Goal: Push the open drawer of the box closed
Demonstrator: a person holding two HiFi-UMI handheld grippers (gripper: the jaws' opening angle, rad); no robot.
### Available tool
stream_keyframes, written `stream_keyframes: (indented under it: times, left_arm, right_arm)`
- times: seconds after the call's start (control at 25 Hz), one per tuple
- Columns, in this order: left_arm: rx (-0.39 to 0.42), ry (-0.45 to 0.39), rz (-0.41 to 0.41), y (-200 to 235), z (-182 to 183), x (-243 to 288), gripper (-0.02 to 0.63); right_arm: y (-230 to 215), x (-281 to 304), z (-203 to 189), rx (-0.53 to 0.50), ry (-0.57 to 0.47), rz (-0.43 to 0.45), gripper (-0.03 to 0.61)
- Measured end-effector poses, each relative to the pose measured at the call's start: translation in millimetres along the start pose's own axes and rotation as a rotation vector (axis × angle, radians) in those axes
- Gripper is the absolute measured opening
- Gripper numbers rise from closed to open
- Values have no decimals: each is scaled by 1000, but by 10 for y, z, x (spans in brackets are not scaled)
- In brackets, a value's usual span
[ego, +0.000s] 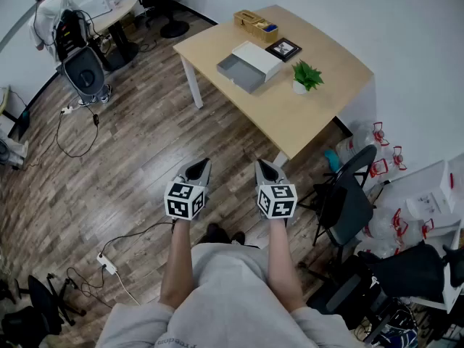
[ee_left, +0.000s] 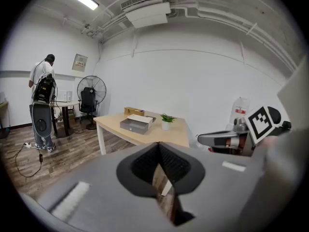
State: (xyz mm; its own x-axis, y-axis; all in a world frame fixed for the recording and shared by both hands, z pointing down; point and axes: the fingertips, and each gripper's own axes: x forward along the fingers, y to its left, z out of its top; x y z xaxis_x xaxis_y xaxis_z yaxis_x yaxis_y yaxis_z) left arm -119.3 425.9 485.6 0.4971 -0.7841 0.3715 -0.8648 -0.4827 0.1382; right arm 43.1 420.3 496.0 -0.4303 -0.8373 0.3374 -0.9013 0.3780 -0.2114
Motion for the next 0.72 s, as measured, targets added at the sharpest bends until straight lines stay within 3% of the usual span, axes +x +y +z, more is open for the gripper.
stream_keyframes:
  times: [0.16, 0.44, 0.6, 0.72]
  left_arm:
    - [33, 7, 5, 62, 57, -64, 52]
    - [28, 12, 26, 195, 72, -32, 52]
    - [41, 16, 9, 309, 114, 134, 52]
    - [40, 10, -3, 471, 219, 338, 52]
  right_arm:
    - [22, -2, -13, 30, -21, -9, 2]
    - [-184, 49, 63, 11, -51, -107, 2]
    - [-253, 177, 146, 97, -84, -64, 2]
    - [-339, 358, 145, 126, -51, -65, 2]
